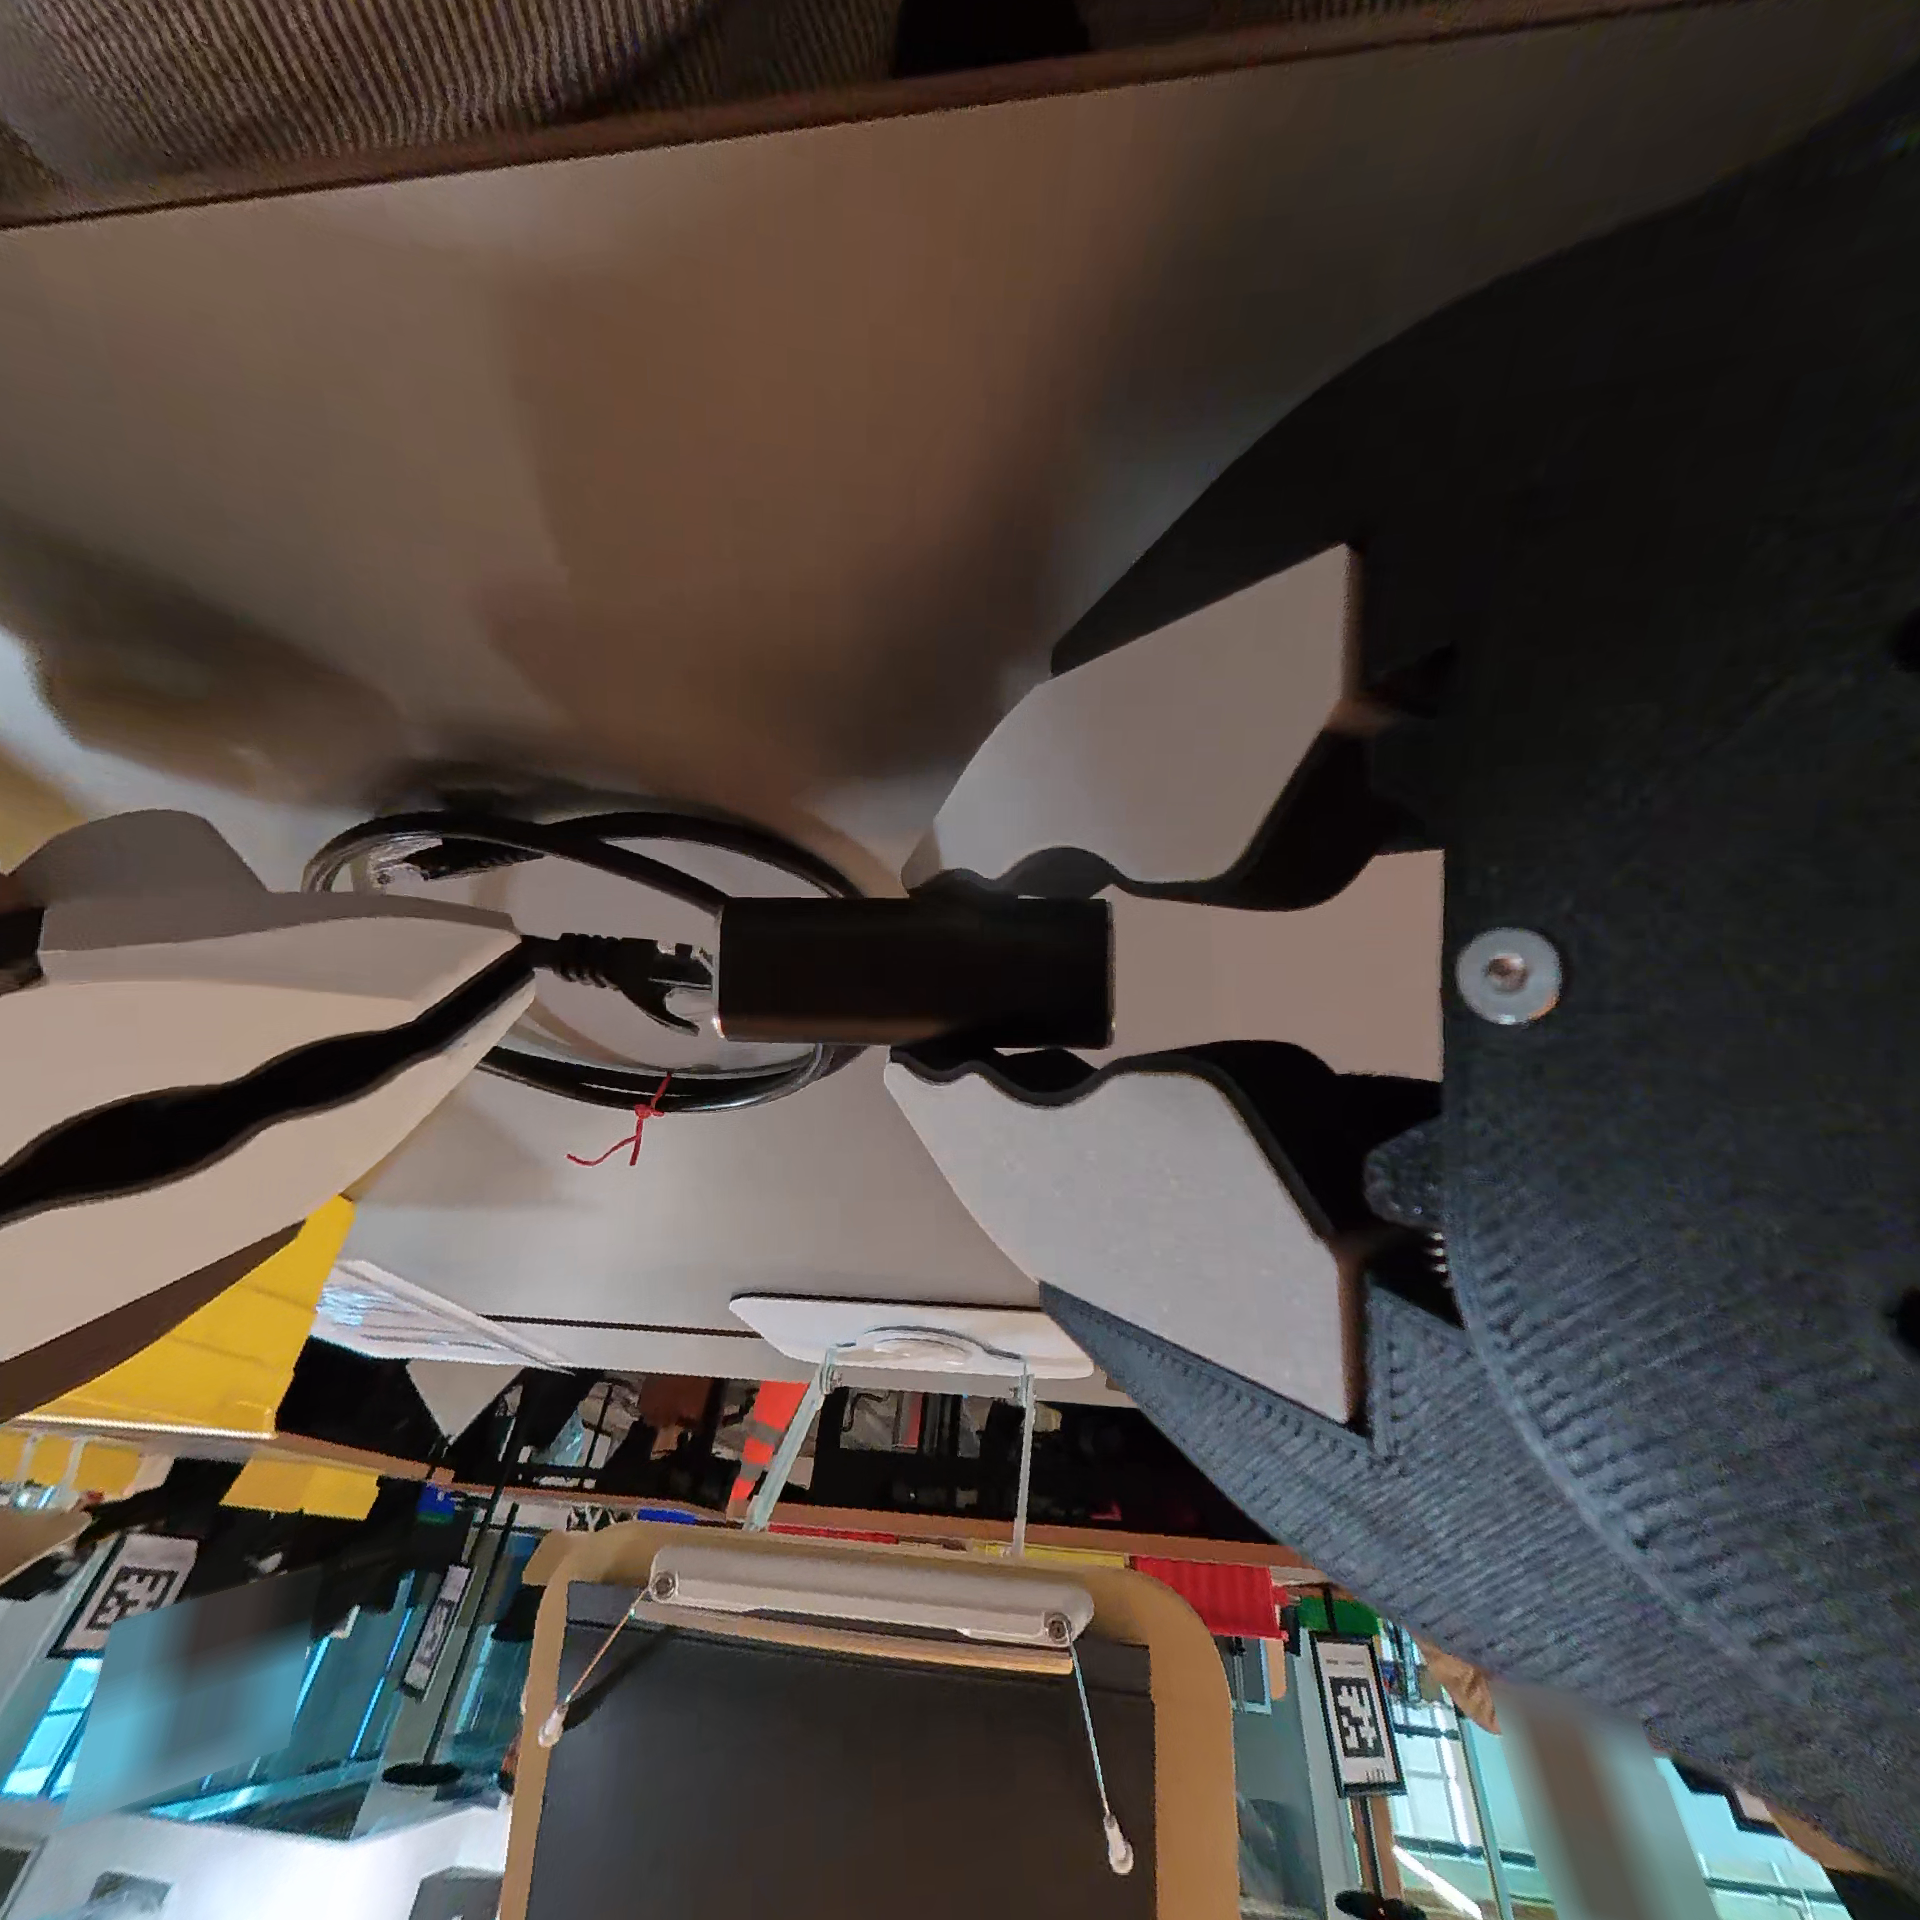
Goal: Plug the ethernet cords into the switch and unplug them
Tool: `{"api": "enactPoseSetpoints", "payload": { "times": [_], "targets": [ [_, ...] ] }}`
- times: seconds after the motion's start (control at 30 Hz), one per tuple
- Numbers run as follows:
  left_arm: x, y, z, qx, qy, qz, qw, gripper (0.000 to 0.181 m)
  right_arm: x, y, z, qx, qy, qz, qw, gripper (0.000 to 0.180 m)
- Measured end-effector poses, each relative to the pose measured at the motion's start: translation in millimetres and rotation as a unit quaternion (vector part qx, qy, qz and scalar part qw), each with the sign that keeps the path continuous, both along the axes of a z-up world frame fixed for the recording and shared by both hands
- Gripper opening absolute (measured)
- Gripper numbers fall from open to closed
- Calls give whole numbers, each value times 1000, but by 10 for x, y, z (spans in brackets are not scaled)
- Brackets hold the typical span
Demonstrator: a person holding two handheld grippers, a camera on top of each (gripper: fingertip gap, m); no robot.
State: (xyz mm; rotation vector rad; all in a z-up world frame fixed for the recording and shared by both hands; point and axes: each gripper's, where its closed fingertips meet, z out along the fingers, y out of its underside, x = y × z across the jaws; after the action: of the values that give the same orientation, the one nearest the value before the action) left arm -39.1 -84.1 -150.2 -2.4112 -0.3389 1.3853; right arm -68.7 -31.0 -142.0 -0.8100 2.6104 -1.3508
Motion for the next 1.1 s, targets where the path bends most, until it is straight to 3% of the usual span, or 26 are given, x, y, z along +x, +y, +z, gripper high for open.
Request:
{"api": "enactPoseSetpoints", "payload": {
  "times": [1.1],
  "targets": [
    [27,94,-34,-23,-2,-24,999,25,31,77,-88,45,-65,20,997,5]
  ]
}}
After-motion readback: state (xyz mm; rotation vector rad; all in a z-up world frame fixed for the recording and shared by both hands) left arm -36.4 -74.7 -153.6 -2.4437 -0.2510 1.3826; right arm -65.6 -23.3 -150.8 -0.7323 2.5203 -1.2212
